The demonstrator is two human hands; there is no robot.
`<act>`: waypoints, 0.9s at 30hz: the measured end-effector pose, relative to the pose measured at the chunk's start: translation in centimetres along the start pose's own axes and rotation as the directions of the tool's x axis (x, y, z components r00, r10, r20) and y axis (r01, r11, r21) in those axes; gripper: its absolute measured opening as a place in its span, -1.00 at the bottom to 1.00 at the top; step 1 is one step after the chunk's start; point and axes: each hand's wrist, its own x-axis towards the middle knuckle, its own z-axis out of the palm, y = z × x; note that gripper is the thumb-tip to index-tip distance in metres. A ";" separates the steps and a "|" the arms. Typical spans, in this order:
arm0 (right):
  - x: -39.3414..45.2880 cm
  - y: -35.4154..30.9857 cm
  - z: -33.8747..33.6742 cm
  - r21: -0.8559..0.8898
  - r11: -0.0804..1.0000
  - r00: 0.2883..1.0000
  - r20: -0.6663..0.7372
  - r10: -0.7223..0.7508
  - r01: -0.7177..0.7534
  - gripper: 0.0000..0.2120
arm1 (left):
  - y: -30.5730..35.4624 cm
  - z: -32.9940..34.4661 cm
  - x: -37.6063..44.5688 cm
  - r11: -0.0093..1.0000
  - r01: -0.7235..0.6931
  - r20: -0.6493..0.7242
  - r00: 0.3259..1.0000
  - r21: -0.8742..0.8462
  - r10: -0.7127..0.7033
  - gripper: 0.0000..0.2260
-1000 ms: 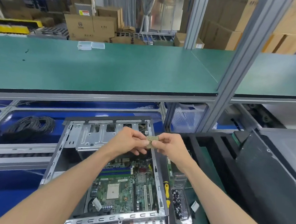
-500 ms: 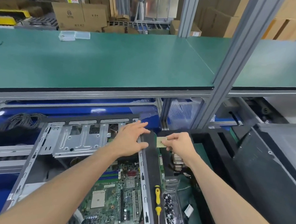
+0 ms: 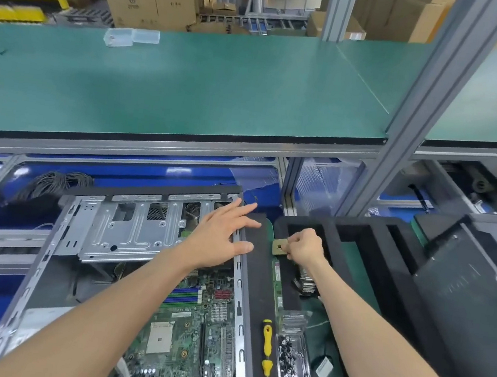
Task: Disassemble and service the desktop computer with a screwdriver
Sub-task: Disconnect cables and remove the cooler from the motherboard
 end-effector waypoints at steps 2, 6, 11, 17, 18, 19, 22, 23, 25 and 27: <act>0.3 0.0 0.6 0.005 1.000 1.000 0.007 -0.001 0.001 -0.82 | 0.0 0.0 0.0 1.000 0.004 0.005 1.000 0.001 -0.004 -0.60; 0.5 0.0 1.2 -0.071 0.997 1.000 -0.017 -0.008 0.007 -0.81 | 0.0 0.0 0.1 1.000 0.009 0.011 1.000 0.000 -0.009 -0.60; 0.3 -0.2 1.3 -0.261 0.965 0.998 -0.050 -0.028 0.014 -0.76 | -0.2 0.0 0.1 1.000 0.011 0.012 1.000 0.006 -0.011 -0.61; -0.2 -0.2 1.5 -0.349 0.937 0.995 -0.076 -0.063 0.032 -0.72 | -0.1 0.0 0.2 1.000 0.019 0.016 1.000 0.005 -0.019 -0.61; -0.3 -0.2 1.4 -0.331 0.943 0.994 -0.084 -0.066 0.034 -0.71 | -0.1 0.0 0.2 1.000 0.019 0.017 1.000 0.006 -0.019 -0.61; -0.4 -0.1 1.4 -0.309 0.950 0.993 -0.091 -0.071 0.039 -0.71 | -0.1 0.0 0.2 1.000 0.018 0.017 1.000 0.006 -0.019 -0.61; -1.0 0.0 0.7 -0.255 0.964 0.990 -0.101 -0.100 0.071 -0.67 | -0.1 0.1 0.2 1.000 0.021 0.015 1.000 0.005 -0.021 -0.61; -1.2 0.0 0.3 -0.244 0.966 0.988 -0.103 -0.116 0.088 -0.67 | -0.1 0.1 0.2 1.000 0.023 0.013 1.000 0.003 -0.023 -0.60; -1.7 -0.2 -0.4 -0.215 0.969 0.983 -0.108 -0.151 0.125 -0.67 | -0.1 0.1 0.1 1.000 0.023 -0.002 1.000 -0.013 -0.023 -0.57; -2.6 -0.6 -1.2 -0.164 0.973 0.977 -0.110 -0.183 0.164 -0.70 | 0.0 0.1 -0.2 0.998 0.022 -0.043 0.999 -0.053 -0.024 -0.50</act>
